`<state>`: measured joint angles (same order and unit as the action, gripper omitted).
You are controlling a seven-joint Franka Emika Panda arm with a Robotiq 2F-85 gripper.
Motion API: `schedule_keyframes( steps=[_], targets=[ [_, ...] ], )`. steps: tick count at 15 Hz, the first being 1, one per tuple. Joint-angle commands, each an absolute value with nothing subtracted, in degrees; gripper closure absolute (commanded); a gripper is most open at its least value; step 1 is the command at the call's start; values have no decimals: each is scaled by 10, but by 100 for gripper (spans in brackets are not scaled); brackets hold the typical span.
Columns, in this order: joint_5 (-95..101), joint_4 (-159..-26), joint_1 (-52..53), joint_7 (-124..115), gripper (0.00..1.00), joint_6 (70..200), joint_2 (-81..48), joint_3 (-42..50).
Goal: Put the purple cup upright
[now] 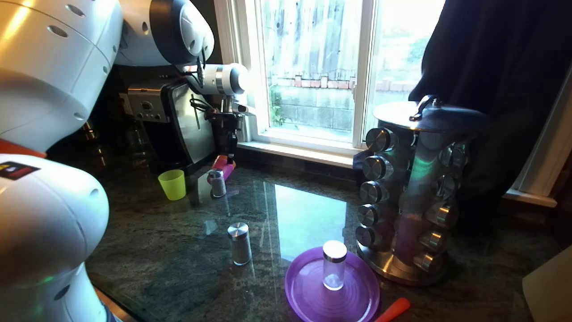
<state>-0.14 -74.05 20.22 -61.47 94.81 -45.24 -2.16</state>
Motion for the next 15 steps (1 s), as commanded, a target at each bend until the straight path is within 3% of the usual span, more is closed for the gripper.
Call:
schedule_keyframes(
  steps=[1, 6, 15],
  targets=[
    [-11, -739, 205, -614, 100, 977, -448, -32],
    [-15, -805, 204, -592, 98, 1072, -391, -40],
    [124, -1038, 223, -643, 98, 1256, -200, -10]
  ],
)
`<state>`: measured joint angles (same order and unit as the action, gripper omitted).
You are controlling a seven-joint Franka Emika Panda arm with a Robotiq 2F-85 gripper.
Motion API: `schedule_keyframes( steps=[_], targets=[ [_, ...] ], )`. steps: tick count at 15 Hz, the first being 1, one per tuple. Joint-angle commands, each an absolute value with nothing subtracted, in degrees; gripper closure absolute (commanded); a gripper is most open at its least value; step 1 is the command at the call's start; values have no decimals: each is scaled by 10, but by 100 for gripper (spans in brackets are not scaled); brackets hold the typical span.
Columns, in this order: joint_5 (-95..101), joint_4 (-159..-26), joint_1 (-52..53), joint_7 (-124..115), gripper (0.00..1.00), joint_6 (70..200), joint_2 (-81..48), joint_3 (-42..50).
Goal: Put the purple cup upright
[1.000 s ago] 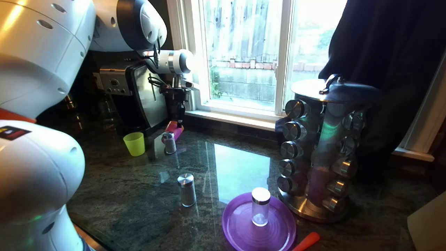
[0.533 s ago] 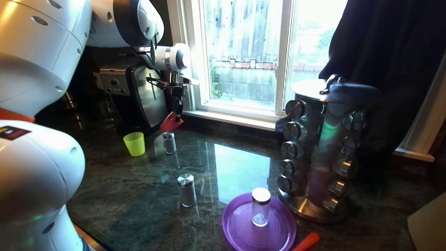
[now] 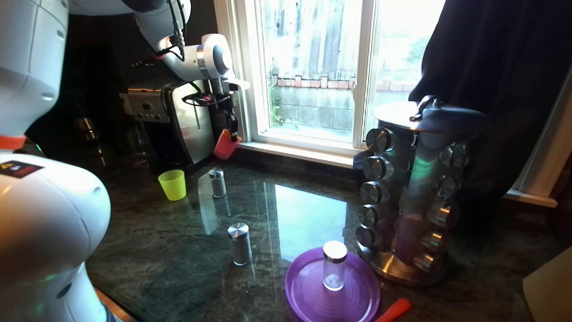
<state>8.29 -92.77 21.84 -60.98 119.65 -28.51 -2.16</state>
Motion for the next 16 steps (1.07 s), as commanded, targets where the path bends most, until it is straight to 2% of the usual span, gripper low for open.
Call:
schedule_keyframes(
  steps=[1, 6, 11, 14, 15, 16],
  targets=[
    [143, -1065, 222, -659, 98, 1276, -177, -7],
    [251, -1201, 206, -787, 98, 1353, -60, 1],
    [391, -1319, 158, -932, 98, 1311, 29, -19],
    [458, -1361, 127, -968, 98, 1301, 63, -38],
    [422, -1320, 121, -937, 93, 1307, 21, -44],
    [434, -1333, 114, -943, 93, 1308, 32, -48]
  ],
)
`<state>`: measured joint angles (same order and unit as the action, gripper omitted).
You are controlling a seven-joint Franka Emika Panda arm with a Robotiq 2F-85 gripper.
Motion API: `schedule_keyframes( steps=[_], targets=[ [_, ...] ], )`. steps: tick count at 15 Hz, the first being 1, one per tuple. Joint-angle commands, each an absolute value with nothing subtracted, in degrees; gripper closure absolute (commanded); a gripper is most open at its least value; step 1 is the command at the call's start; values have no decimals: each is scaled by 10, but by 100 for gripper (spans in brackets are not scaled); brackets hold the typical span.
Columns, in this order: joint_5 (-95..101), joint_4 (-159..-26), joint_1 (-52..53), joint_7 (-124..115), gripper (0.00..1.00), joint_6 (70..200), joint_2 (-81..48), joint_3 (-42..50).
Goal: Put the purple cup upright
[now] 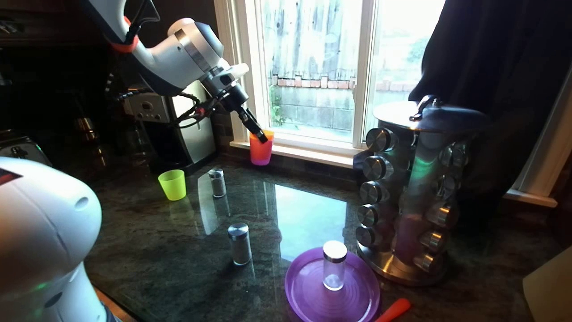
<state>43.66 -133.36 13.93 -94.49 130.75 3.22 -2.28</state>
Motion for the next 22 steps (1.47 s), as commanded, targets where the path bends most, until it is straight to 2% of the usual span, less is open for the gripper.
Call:
schedule_keyframes(
  steps=[1, 2, 3, 8, 22],
  targets=[
    [438, -1341, 110, -944, 93, 1308, 40, -50],
    [440, -1344, 109, -944, 93, 1308, 46, -51],
    [440, -1346, 108, -944, 98, 1308, 48, -52],
    [513, -1323, 79, -1057, 98, 1243, -3, -57],
    [569, -1248, 19, -1196, 98, 1312, -158, 23]
  ],
)
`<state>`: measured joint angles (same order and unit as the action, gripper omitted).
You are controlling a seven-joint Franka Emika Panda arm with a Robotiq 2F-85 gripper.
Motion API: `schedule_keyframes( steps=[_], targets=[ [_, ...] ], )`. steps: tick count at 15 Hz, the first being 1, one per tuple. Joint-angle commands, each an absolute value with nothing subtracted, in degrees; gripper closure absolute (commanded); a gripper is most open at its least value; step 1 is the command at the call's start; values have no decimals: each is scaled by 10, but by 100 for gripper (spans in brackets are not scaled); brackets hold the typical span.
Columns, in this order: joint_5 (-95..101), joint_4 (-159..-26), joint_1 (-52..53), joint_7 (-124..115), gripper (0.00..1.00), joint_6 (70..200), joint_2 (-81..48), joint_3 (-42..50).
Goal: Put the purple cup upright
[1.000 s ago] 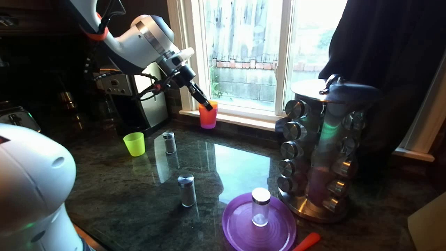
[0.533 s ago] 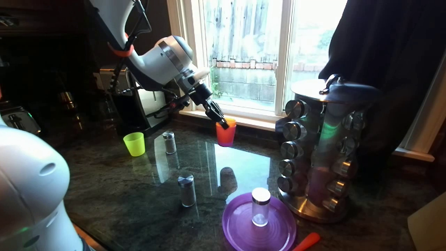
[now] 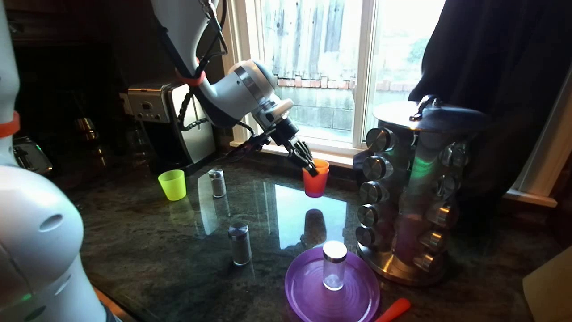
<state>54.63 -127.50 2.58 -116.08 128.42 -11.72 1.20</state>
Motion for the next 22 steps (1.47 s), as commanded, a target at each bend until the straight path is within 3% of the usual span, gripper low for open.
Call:
schedule_keyframes(
  steps=[1, 6, 7, 8, 17, 22],
  targets=[
    [577, -1241, 19, -1208, 98, 1319, -169, 29],
    [609, -1214, 21, -1251, 98, 1329, -211, 44],
    [612, -1214, 21, -1255, 78, 1331, -213, 44],
    [616, -1215, 21, -1259, 67, 1331, -209, 44],
    [627, -1311, 12, -1202, 1, 1394, -80, 27],
    [610, -1440, 1, -996, 0, 1451, 79, 25]
  ],
)
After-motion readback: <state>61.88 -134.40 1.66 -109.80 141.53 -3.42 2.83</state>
